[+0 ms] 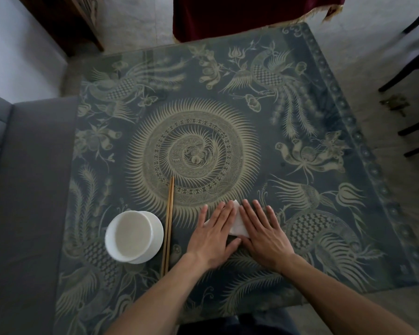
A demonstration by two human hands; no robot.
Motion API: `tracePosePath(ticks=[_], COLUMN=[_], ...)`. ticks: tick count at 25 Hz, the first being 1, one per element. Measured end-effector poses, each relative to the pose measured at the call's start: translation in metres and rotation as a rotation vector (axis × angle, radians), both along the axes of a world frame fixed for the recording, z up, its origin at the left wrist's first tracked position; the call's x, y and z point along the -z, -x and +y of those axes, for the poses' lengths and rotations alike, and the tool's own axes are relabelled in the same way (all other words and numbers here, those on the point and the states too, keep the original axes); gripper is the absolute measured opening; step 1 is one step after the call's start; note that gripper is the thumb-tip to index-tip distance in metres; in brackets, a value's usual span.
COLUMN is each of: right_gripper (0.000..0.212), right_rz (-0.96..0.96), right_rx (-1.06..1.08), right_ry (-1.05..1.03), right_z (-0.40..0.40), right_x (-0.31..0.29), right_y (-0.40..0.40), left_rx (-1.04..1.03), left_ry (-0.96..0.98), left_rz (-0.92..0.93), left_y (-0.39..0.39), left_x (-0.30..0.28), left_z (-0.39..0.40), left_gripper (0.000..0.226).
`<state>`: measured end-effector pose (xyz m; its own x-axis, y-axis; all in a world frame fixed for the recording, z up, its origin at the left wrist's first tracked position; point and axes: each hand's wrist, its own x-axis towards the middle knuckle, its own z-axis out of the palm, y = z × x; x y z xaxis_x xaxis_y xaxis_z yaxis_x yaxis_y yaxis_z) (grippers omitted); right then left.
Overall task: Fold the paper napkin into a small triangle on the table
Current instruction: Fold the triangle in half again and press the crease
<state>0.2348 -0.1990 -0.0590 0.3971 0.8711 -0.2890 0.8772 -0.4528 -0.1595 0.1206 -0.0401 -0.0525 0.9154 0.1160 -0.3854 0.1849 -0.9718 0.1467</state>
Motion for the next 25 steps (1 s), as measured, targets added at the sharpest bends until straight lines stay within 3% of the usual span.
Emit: tracePosePath(ticks=[19,25], right_gripper=[0.075,0.078], right_rz=[0.022,0.055], right_rx=[0.038,0.04], right_ry=[-0.006,-0.083], right_z=[0.0,0.0], right_x=[0.008,0.003], right_y=[-0.001,0.0], left_rx=[-0.176,-0.255], left_ry=[-0.073,-0.027], left_rz=[-0.001,-0.036], left_y=[0.092,0.088], left_x=[-0.01,-0.017], left_z=[0.005,0.003], left_gripper=[0.068,0.069])
